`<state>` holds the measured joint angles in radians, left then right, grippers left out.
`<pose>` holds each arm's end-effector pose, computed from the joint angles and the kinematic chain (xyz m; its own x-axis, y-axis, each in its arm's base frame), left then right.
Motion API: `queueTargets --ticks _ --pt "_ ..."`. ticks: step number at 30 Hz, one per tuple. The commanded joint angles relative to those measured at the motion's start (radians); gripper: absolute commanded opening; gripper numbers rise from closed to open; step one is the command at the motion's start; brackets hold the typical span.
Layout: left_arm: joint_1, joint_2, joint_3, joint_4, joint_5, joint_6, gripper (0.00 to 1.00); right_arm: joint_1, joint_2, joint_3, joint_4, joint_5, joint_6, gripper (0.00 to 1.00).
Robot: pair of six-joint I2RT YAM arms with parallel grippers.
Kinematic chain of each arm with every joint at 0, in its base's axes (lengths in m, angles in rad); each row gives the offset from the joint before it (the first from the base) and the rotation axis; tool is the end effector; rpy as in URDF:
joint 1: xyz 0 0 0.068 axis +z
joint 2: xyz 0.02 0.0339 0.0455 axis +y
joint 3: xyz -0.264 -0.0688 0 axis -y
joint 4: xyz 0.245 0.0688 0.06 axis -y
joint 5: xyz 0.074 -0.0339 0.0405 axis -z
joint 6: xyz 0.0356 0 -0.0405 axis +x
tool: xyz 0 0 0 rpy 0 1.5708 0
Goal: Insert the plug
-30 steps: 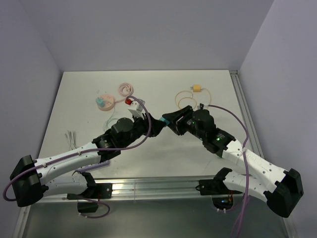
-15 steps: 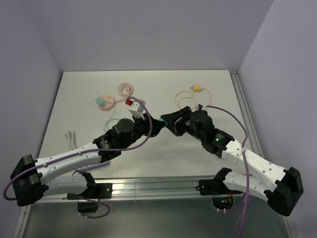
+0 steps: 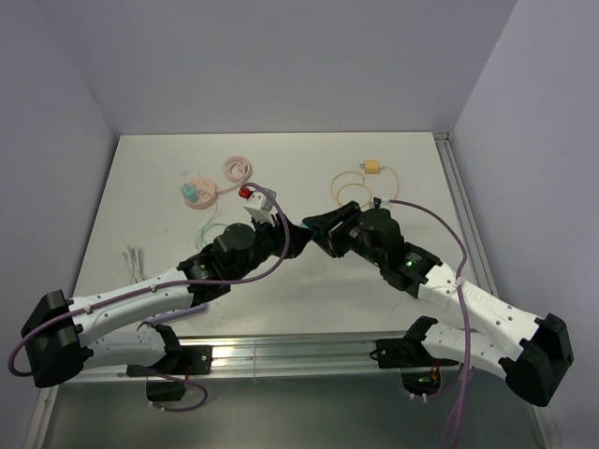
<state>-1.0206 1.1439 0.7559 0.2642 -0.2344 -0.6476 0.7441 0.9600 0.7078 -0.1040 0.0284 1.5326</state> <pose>0.1472 -0.2241 0.3032 -0.4790 -0.3414 -0.8087 0.5262 0.6258 -0.5758 0.1651 0.1506 0.2885 -0.6668 0.7439 -0.0457 0.2313 0.2648 0.9362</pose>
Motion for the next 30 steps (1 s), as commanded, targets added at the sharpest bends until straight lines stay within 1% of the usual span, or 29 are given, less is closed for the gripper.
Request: queueTargets --ticks 1,7,11,13,14,17,18,19,22,23,24,25,26,27,28,29,30 --pt "-0.007 -0.003 0.028 0.043 -0.008 0.005 0.43 0.011 0.008 0.044 0.050 0.001 0.017 0.00" --pt "-0.007 0.013 0.036 0.049 0.009 0.005 0.42 0.012 0.016 0.047 0.058 -0.012 0.020 0.00" --pt "-0.007 0.014 0.034 0.049 0.009 0.005 0.39 0.012 0.014 0.051 0.056 -0.010 0.015 0.00" --pt "-0.007 0.014 0.030 0.049 0.007 0.002 0.33 0.012 0.014 0.050 0.055 -0.008 0.014 0.00" --pt "-0.007 0.011 0.028 0.049 0.007 0.003 0.28 0.012 0.014 0.048 0.056 -0.008 0.012 0.00" --pt "-0.007 0.011 0.025 0.047 0.012 0.003 0.16 0.012 0.019 0.051 0.070 -0.021 -0.002 0.00" --pt "-0.007 0.014 0.029 0.046 0.014 0.000 0.05 0.012 0.026 0.050 0.076 -0.024 -0.006 0.00" --pt "-0.007 0.014 0.033 0.041 0.010 -0.001 0.00 0.012 0.028 0.053 0.079 -0.024 -0.009 0.00" --pt "-0.007 0.010 0.026 0.038 0.000 -0.014 0.00 0.012 0.034 0.056 0.093 -0.050 -0.049 0.00" --pt "-0.007 -0.001 0.019 0.038 -0.006 -0.020 0.00 0.012 0.034 0.058 0.096 -0.050 -0.063 0.04" --pt "-0.007 -0.009 0.016 0.033 -0.020 -0.035 0.00 0.014 0.033 0.059 0.099 -0.050 -0.077 0.11" --pt "-0.007 -0.016 0.011 0.027 -0.046 -0.044 0.00 0.012 0.029 0.061 0.101 -0.050 -0.115 0.15" --pt "-0.007 -0.032 0.010 0.001 -0.065 -0.064 0.00 0.014 0.025 0.064 0.099 -0.045 -0.130 0.46" --pt "-0.007 -0.038 0.013 -0.015 -0.077 -0.069 0.00 0.012 0.020 0.067 0.089 -0.041 -0.141 0.64" --pt "-0.006 -0.045 0.017 -0.034 -0.085 -0.073 0.00 0.011 0.010 0.082 0.064 -0.033 -0.166 0.77" --pt "-0.006 -0.059 0.028 -0.054 -0.104 -0.076 0.00 0.011 0.005 0.090 0.035 0.000 -0.181 0.93" --pt "-0.006 -0.068 0.036 -0.100 -0.120 -0.084 0.00 0.009 0.002 0.100 -0.024 0.013 -0.198 0.97"
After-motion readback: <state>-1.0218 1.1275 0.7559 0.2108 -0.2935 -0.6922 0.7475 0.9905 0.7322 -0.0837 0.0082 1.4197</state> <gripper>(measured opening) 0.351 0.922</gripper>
